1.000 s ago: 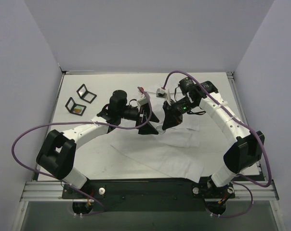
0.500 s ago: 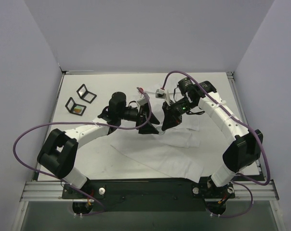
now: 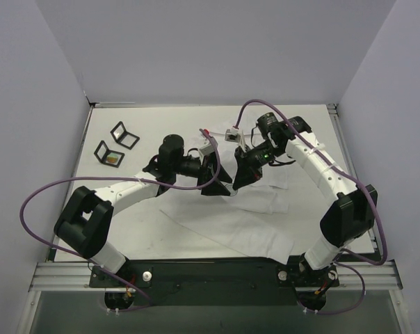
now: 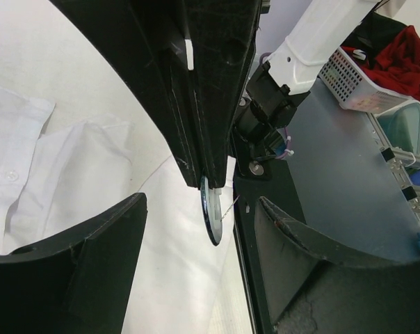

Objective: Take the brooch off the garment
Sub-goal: Close the brooch.

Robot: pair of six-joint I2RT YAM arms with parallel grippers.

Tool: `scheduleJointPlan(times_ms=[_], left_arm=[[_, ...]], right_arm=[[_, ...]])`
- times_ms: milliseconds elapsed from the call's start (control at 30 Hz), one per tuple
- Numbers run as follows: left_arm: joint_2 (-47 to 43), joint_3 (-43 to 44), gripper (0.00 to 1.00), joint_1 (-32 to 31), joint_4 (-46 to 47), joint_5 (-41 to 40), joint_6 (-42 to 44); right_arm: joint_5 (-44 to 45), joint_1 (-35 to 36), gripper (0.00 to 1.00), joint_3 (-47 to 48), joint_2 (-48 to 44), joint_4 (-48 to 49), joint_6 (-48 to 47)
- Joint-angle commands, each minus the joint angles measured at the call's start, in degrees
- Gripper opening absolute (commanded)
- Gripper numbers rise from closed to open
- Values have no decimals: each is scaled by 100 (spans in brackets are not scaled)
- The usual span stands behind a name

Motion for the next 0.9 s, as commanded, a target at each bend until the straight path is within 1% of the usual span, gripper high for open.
scheduleJointPlan(times_ms=[0, 333, 533, 867], left_arm=[[-125, 12, 73, -31, 62, 11, 272], [-142, -5, 71, -92, 53, -15, 308], [-99, 47, 65, -171, -166, -103, 483], [-90, 56, 57, -172, -132, -94, 457]], right_arm=[[-452, -135, 0, 173, 147, -254, -172], [-593, -249, 0, 191, 209, -263, -154], [-637, -258, 0, 191, 262, -263, -137], [-628, -258, 0, 182, 279, -272, -163]])
